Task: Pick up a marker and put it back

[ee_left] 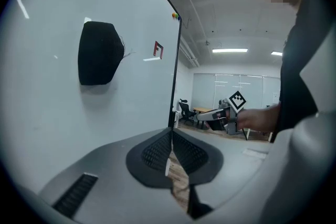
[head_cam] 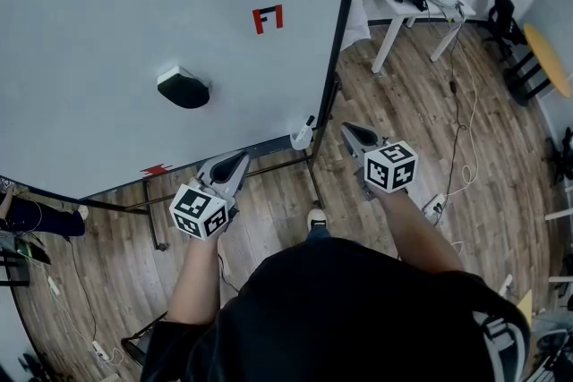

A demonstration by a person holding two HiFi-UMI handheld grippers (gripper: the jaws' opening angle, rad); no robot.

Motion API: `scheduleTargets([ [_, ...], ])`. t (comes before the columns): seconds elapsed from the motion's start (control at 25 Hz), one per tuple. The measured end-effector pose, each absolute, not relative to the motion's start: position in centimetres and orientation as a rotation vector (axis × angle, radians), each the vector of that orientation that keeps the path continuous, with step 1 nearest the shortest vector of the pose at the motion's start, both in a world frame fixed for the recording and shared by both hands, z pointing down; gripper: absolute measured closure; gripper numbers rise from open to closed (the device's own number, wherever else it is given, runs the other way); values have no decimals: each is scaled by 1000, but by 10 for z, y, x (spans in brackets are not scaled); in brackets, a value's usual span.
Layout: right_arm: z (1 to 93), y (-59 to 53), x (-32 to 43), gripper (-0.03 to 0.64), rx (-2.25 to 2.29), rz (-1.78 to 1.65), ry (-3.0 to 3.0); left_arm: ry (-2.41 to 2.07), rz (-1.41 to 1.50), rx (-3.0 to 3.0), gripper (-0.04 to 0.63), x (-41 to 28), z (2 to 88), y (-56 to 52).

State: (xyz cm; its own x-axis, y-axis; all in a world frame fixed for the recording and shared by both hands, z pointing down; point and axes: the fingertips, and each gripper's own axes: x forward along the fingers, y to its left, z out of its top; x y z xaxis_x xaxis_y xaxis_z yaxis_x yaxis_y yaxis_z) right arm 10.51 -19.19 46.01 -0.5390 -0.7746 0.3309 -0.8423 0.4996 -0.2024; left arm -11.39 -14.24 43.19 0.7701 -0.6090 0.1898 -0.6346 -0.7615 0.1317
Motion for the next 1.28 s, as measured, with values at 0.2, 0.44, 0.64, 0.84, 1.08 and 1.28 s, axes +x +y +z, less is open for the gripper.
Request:
scheduleTargets([
  [0.2,468,-211,117,620,1365,530,-2550,-998,207,2764,580,-99,434,-158],
  [0.44,489,-231,122,620,1332,570,-2541,-1004,227,2745,580,-89,444,-174],
  [0.64,508,-244,118,618,1280,602,-2538,-1019,235,2725,580,-88,448,-185],
  [0.84,527,-257,109,612,1240,637,-2528,-1027,255,2692,580,-91,461,-192],
  [1.08,558,-270,94,584,1171,676,-2499,-1035,273,2666,580,-95,470,-200],
  [1.28,584,-275,87,569,1138,720,-2464,-1039,291,2644,580,-98,479,-203],
])
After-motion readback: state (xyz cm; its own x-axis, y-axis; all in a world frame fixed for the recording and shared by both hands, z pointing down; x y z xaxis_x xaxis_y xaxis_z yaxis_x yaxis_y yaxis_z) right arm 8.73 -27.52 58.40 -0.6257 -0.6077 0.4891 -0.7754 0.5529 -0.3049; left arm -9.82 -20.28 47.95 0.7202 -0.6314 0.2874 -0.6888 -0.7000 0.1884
